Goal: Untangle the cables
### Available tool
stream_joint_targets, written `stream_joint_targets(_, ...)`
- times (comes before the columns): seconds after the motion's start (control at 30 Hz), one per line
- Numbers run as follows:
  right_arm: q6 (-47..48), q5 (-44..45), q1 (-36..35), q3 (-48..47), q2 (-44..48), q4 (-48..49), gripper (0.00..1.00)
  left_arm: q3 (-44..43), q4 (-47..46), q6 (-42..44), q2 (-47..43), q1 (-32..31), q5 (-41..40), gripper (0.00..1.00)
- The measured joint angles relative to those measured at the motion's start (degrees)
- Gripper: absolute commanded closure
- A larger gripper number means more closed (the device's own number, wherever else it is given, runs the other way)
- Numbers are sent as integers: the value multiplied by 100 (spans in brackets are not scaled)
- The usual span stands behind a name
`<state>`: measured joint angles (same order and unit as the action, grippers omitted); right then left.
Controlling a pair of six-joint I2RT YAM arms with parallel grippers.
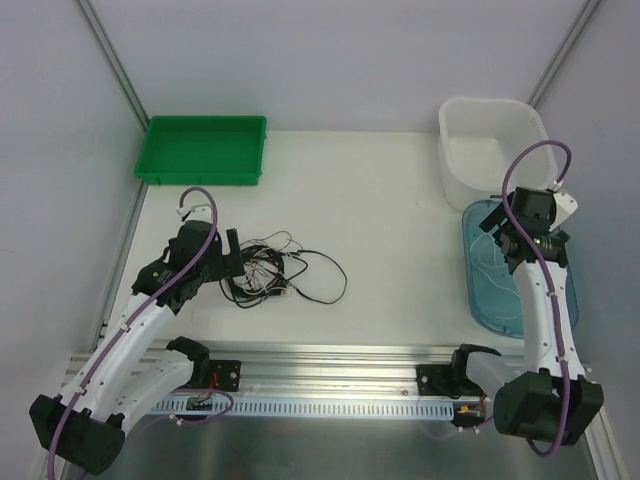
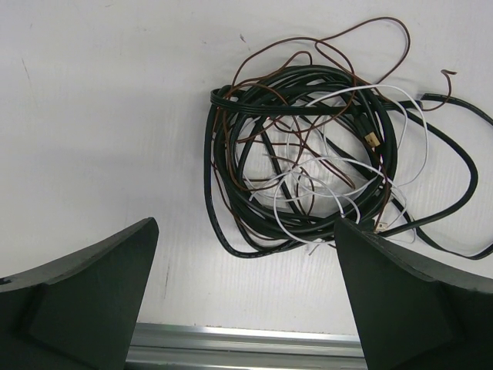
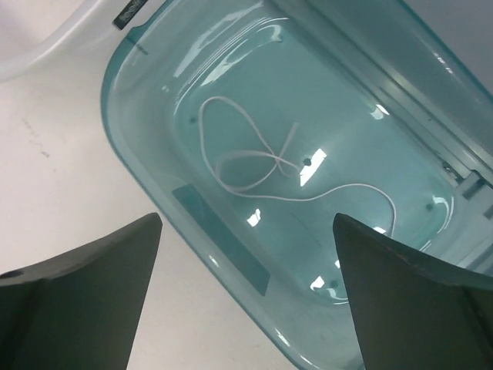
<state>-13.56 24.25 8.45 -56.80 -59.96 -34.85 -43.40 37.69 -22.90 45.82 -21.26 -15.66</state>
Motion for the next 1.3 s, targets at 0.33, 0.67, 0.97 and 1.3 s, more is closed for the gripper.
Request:
stream_joint_targets(0.33,603,-1493,-1976,-546,131,90,2,4,9,0,31,0,0,1)
stream_joint_targets(0.67,852,-2710,-4756,-664,-1445,1121,22,7,28,-57,116,0,24,1)
stream_joint_targets(0.97,-11,-2804,-5648,-837,-3320,2225,26,24,33,-538,656,0,223,1)
stream_joint_targets(1.3,-1276,-2640,-5949,-931,-4441,3259,40,682,-249,-1388,765,0,664,3)
